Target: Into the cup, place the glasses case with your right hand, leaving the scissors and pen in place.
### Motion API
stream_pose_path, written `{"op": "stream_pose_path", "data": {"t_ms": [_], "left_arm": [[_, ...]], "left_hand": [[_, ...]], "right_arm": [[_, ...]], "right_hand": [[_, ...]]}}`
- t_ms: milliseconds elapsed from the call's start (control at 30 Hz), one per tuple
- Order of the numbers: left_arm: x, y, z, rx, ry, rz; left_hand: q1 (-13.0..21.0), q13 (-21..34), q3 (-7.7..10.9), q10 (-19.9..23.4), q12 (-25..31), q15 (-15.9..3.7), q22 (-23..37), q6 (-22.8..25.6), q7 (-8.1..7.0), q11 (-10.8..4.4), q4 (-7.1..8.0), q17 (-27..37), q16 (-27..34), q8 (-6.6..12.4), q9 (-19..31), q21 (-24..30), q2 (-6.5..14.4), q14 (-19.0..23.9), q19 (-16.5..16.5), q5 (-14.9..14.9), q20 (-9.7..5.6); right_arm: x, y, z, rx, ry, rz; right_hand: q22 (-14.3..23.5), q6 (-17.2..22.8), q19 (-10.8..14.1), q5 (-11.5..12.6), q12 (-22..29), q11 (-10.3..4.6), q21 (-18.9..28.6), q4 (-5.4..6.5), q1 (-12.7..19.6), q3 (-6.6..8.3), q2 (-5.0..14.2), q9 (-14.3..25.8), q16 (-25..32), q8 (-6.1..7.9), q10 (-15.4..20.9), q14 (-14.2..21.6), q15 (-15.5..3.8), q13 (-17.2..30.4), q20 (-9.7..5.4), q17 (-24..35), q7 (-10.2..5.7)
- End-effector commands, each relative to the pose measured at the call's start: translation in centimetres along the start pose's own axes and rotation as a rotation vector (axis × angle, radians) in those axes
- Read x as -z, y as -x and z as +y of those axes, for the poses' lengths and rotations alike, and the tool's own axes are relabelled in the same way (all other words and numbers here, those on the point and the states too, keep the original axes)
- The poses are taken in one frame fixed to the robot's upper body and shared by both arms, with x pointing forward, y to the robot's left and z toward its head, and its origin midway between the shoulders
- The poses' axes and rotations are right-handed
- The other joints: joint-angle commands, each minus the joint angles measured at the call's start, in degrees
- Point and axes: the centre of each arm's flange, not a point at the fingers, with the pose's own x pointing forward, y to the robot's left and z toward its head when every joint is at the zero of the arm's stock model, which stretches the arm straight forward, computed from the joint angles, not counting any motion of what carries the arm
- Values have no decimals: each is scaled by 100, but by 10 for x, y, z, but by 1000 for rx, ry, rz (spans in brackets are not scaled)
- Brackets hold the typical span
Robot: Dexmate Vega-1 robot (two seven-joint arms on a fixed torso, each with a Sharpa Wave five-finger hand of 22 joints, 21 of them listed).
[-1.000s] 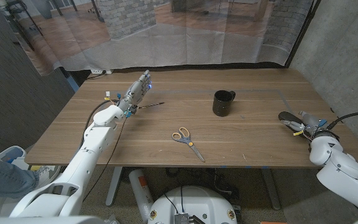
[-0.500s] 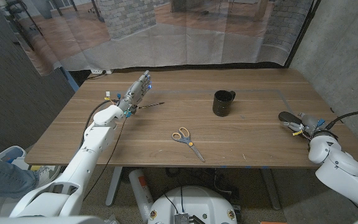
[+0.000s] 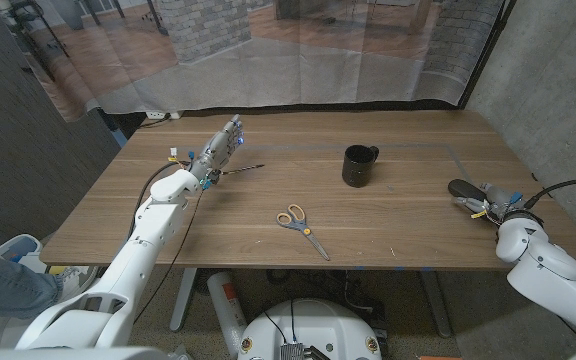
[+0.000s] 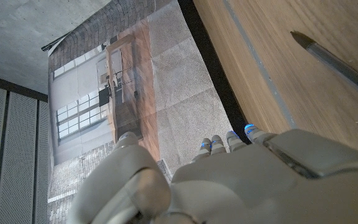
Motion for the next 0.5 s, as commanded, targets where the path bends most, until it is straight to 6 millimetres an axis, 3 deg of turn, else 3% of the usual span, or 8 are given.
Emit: {"op": "stream_pose_path", "data": {"t_ms": [33, 500], "left_arm": [[3, 1, -1, 0, -2, 10], [5, 2, 6, 4, -7, 7]], "left_hand": [[44, 15, -18, 6, 19, -33, 19, 40, -6, -18, -13, 22, 16, 17, 17, 49, 9, -227, -275, -16, 12], [50, 15, -34, 13, 20, -34, 20, 42, -9, -11, -12, 23, 16, 13, 16, 50, 16, -224, -274, -18, 17]], "right_arm": [[5, -4, 3, -11, -6, 12], [8, -9, 7, -14, -18, 26]], "right_hand": [[17, 58, 101, 46, 37, -6, 41, -1, 59, -37, 2, 12, 23, 51, 74, 94, -38, 32, 24, 31, -7], [20, 168, 232, 109, 83, -40, 55, 21, 117, -53, 2, 16, 50, 85, 220, 251, -105, 35, 23, 37, -25]]}}
